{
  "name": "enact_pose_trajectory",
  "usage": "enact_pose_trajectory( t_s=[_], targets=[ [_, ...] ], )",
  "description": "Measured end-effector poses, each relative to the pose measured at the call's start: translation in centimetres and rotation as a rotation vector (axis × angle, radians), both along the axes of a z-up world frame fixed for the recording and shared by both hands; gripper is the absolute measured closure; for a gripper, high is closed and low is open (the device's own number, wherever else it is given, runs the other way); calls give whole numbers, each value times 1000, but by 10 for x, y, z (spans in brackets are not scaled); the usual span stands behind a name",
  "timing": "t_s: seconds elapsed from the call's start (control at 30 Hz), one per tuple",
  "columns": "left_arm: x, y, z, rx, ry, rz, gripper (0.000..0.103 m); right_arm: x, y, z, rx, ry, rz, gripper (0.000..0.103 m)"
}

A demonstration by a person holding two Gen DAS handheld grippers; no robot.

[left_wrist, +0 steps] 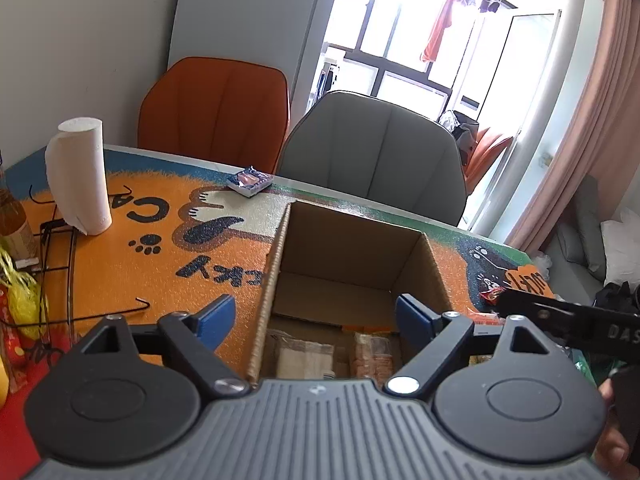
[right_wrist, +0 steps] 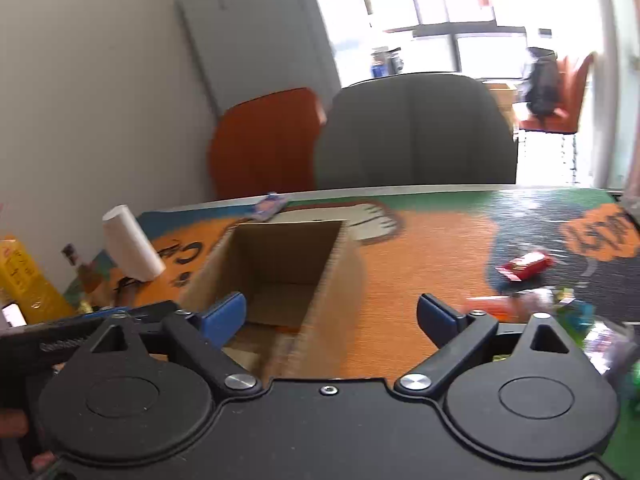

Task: Organize snacks
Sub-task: 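Grasp the blue wrapper with the left gripper while the right grasps the green bag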

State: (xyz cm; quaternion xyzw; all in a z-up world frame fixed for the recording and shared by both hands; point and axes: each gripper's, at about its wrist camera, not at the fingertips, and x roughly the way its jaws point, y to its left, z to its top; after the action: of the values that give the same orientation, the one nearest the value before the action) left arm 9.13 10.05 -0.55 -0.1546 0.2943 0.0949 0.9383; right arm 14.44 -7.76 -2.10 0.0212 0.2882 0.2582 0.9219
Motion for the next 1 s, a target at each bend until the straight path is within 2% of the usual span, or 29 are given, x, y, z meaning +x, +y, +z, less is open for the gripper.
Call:
enact_pose_trajectory(
  t_s=[0.17,0.53,1.0],
  targets=[
    [-3,-14,-2,-44,1,-17,0,-6,-39,-1,-2,14,-56,5],
    [-6,-68,1,-33,-23,-109,0,-21,-102,-8,17,39,-161,1],
    [-3,-123,-1,-18,-19,-177,0,-29,-166,-19,56,51,-264,1]
  ],
)
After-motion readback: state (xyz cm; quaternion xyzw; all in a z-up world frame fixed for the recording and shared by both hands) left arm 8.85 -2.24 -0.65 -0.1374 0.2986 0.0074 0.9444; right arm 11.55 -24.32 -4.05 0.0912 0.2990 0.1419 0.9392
